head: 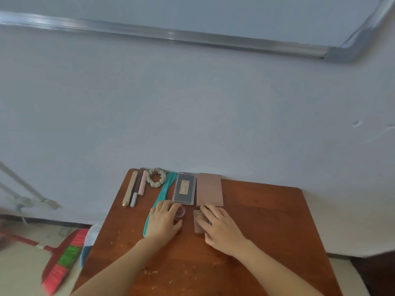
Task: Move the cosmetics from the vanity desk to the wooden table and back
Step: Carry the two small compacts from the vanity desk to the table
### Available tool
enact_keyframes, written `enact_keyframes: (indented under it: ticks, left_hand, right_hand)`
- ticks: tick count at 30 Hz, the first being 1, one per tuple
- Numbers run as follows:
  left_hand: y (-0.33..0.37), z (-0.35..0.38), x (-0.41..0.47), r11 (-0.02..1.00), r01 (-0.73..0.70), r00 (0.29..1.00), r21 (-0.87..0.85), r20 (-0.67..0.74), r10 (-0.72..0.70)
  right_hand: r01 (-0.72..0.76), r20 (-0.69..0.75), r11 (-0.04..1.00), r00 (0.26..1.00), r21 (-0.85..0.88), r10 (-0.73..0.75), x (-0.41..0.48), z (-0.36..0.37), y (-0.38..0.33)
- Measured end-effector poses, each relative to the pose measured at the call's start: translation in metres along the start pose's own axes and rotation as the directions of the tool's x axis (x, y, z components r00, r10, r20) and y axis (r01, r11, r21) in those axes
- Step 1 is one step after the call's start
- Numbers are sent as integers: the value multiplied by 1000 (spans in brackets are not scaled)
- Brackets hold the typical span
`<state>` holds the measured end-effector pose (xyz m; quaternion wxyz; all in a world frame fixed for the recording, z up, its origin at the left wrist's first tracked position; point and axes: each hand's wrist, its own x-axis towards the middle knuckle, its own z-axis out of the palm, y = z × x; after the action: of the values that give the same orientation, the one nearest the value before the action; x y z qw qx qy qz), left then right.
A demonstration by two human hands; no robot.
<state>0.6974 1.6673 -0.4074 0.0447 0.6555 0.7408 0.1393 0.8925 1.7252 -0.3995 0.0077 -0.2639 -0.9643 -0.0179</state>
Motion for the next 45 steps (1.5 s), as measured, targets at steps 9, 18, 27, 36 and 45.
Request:
enact_keyframes:
  ticks: [9, 18, 27, 36, 45]
  left_hand:
    - [-14, -28, -25, 994, -53, 998, 100, -12, 54]
    - [-19, -41, -32, 922, -316, 933, 224, -99, 345]
    - [89, -32, -57, 731, -682, 730, 19, 71, 680]
    - [245, -38, -145, 327, -936, 337, -129, -69, 939]
    - [375, -37, -317, -59, -966, 8, -251, -257, 966]
  right_hand:
    - [-128, -46, 989, 991, -79, 125, -12, -14, -9]
    - [-461, -141, 869, 886, -180, 441, -73, -40, -33]
    - [-834, -264, 544, 546, -90, 795, -199, -67, -100]
    - [-987, -350, 101, 138, -122, 926, -367, -97, -189]
    - [-961, -473, -217, -113, -170, 874, -539, -119, -328]
